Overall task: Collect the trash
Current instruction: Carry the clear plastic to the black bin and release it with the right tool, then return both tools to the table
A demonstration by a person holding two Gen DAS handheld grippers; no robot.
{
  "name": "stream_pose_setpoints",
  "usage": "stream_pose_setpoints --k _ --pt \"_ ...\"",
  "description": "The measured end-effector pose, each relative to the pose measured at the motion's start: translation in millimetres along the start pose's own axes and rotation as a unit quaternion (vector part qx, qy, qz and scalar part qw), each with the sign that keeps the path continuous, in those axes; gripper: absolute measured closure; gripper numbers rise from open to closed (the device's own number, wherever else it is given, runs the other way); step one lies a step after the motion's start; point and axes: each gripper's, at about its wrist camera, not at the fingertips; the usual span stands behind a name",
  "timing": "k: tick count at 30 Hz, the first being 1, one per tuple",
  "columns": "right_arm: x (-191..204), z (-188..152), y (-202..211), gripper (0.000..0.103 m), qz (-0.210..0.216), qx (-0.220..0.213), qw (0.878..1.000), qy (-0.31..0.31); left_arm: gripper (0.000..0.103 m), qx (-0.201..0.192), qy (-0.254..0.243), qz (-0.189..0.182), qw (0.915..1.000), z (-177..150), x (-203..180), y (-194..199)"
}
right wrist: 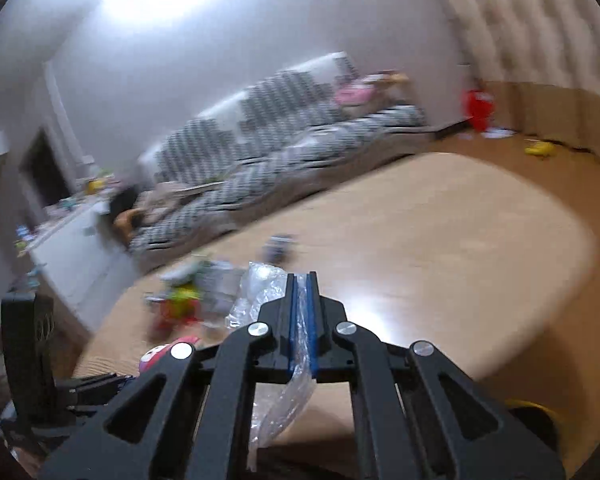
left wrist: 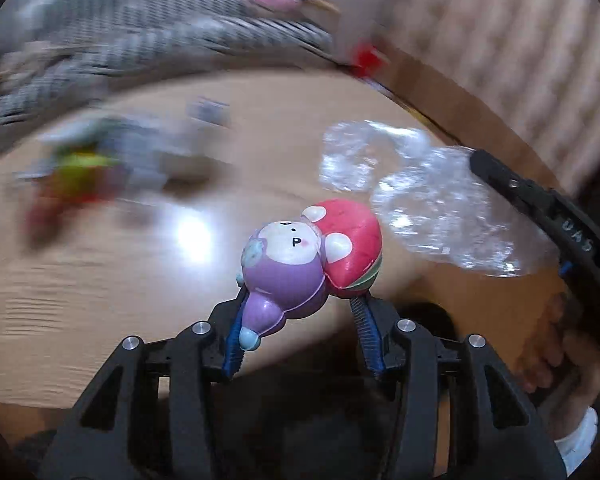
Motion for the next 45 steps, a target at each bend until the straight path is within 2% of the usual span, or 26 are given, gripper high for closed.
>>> stream_pose_setpoints --k 2,4,7,12,16,18,19,20,21,22,23,25,27,29,31,33,34,35,36,38,39,42,43,45 --pt "-36 -25 20 0.098 -0.044 0.025 0.999 -0.017 0.056 0.049 -0.032 -0.027 0.9979 -21 -41 -30" --pt "-71 -55 35 0.098 -0.087 0.058 0.994 -0.037 0.056 0.081 -0.067 -0.029 0.9941 -39 -75 -59" --pt "-110 -93 49 0.098 -0.112 0.084 0.987 -0.080 0.057 0.128 -0.094 -0.032 0.9867 -61 -106 -95" --pt "-149 -127 54 0.098 -0.118 0.104 0.979 -0.130 0.057 0.161 -0.116 -0.016 0.9799 -68 -124 -131" --pt "-152 -134 47 0.098 -0.117 0.113 0.976 -0.147 0.055 0.171 -0.126 -0.014 0.9771 -77 -139 -139" --pt "-159 -136 43 0.098 -0.112 0.119 0.973 -0.164 0.045 0.180 -0.122 -0.022 0.9757 -84 -144 -138" --pt "-161 -138 41 0.098 -0.112 0.126 0.971 -0.170 0.031 0.183 -0.119 -0.021 0.9756 -85 -147 -142" --pt "-165 -140 38 0.097 -0.109 0.136 0.968 -0.179 0.009 0.185 -0.115 -0.021 0.9759 -86 -149 -144" --pt "-168 -142 34 0.085 -0.114 0.151 0.964 -0.188 0.006 0.179 -0.105 -0.028 0.9778 -83 -147 -144" --pt "-171 -145 34 0.066 -0.123 0.161 0.960 -0.195 0.006 0.172 -0.098 -0.031 0.9797 -81 -147 -147" --pt "-173 -147 35 0.011 -0.134 0.160 0.957 -0.203 0.006 0.168 -0.094 -0.030 0.9809 -77 -145 -146" --pt "-177 -152 42 0.006 -0.158 0.143 0.953 -0.215 0.006 0.166 -0.091 -0.017 0.9818 -69 -139 -144" --pt "-177 -154 44 0.006 -0.163 0.134 0.952 -0.221 0.006 0.150 -0.084 -0.015 0.9850 -57 -129 -130" --pt "-172 -153 45 0.006 -0.184 0.125 0.952 -0.210 0.006 0.096 -0.059 -0.026 0.9933 -31 -105 -100" --pt "-159 -146 38 0.006 -0.204 0.120 0.956 -0.174 0.006 0.022 -0.024 -0.012 0.9994 -6 -69 -64" --pt "-138 -128 23 0.006 -0.210 0.120 0.963 -0.119 0.006 -0.031 0.005 0.012 0.9994 11 -35 -37" --pt "-131 -119 17 0.006 -0.204 0.115 0.967 -0.101 0.006 -0.061 0.026 0.039 0.9970 21 -7 -23" --pt "-116 -109 9 0.006 -0.191 0.107 0.972 -0.087 0.006 -0.078 0.045 0.065 0.9938 27 15 -13" --pt "-106 -101 3 0.006 -0.177 0.100 0.976 -0.079 0.006 -0.096 0.074 0.102 0.9873 35 50 -2" --pt "-71 -77 -18 0.006 -0.144 0.087 0.984 -0.051 0.006 -0.119 0.117 0.150 0.9745 41 108 18" --pt "-48 -63 -32 0.006 -0.128 0.082 0.988 -0.029 0.006 -0.133 0.146 0.185 0.9626 45 143 27" --pt "4 -30 -63 0.006 -0.093 0.070 0.993 0.014 0.006 -0.156 0.206 0.237 0.9367 54 220 54" --pt "28 -16 -77 0.006 -0.074 0.067 0.995 0.028 0.006 -0.146 0.220 0.250 0.9315 60 241 57" --pt "63 1 -96 0.006 -0.049 0.063 0.996 0.048 0.006 -0.127 0.231 0.258 0.9294 67 267 56"
Point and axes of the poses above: each gripper's, at about its wrist camera, not at the fingertips, and y roughly against the way its jaws point, x to its left, z to its top, and after that the axes turned 15 degrees about y, right-handed
